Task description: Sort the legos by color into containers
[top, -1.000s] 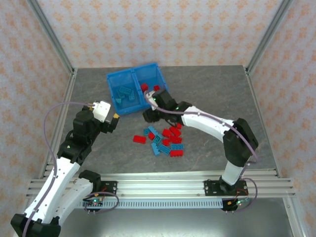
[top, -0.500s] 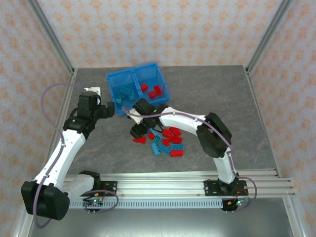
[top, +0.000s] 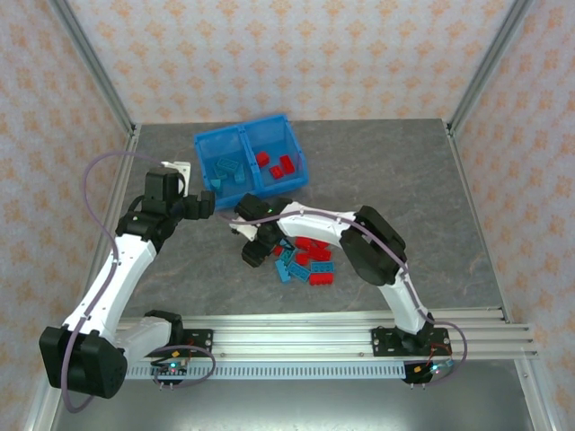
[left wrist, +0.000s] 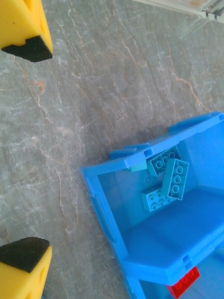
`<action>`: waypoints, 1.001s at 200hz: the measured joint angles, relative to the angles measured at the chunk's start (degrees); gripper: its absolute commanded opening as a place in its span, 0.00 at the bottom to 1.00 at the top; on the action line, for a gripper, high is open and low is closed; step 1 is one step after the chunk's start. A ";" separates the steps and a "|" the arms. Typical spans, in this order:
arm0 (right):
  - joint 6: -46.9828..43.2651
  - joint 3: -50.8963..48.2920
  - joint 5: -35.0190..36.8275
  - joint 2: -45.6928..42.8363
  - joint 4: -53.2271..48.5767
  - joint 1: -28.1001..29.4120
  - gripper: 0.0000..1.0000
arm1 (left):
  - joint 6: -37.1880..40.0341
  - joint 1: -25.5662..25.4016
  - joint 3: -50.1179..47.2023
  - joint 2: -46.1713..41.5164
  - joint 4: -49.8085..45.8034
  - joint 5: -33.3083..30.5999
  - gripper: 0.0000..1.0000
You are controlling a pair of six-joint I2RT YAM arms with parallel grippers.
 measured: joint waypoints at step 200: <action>23.96 -12.33 4.76 -20.87 24.41 -18.80 0.28 | 13.20 -9.07 -2.67 -6.38 3.02 32.15 1.00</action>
